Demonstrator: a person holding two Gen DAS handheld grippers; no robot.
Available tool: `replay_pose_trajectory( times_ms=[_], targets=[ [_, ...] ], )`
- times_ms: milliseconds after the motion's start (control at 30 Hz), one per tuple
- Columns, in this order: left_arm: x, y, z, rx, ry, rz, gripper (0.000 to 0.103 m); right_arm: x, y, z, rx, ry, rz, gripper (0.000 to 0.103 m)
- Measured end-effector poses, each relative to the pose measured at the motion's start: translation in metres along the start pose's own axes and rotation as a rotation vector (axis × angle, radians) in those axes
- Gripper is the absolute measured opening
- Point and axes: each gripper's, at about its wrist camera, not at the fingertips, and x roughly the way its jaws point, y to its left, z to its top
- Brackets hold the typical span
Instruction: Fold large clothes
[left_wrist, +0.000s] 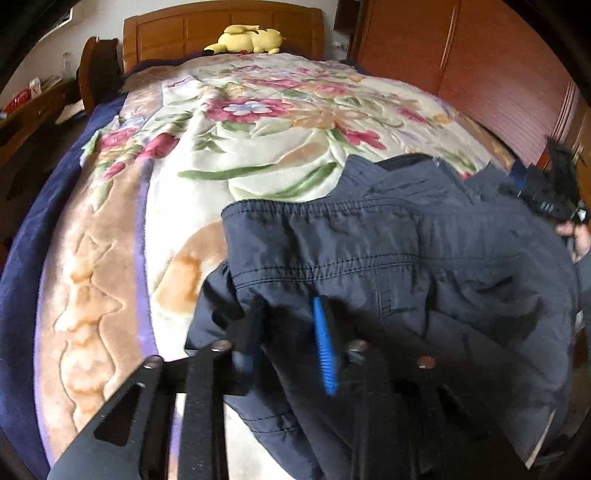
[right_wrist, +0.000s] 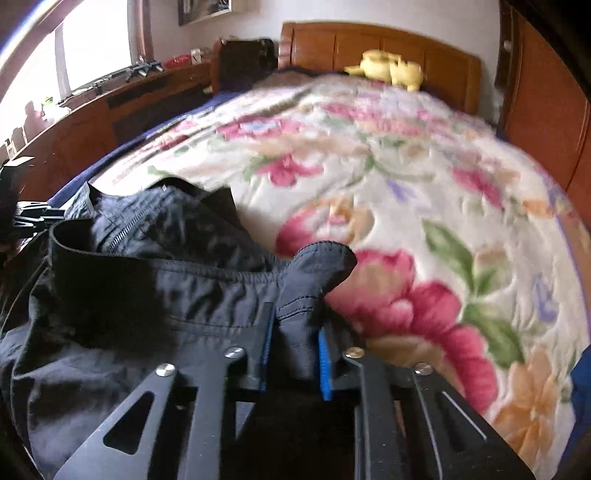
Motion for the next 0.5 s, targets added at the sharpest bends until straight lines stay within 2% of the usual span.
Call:
replay_pose_trajectory(
  times_ms=[67,133,267,367,500],
  targets=[
    [-0.003,-0.002,0.000,0.015,-0.015,-0.003,0.011,-0.011,0.004,0.003,-0.017,-0.055,-0.026,0.014],
    [-0.011,-0.004,0.000,0.022,-0.057,0.044,0.009,-0.020,0.004,0.009,-0.021,-0.107,-0.050,0.014],
    [-0.036,0.005,0.007,-0.032,-0.181,0.123,0.007,-0.028,-0.005,0.021,0.001,-0.175,-0.101,0.012],
    [-0.043,0.011,0.014,-0.045,-0.250,0.200,0.007,-0.017,-0.016,0.030,0.027,-0.179,-0.147,0.012],
    [-0.024,0.020,0.023,-0.053,-0.224,0.214,0.007,0.021,-0.024,0.036,0.046,-0.122,-0.197,0.012]
  ],
)
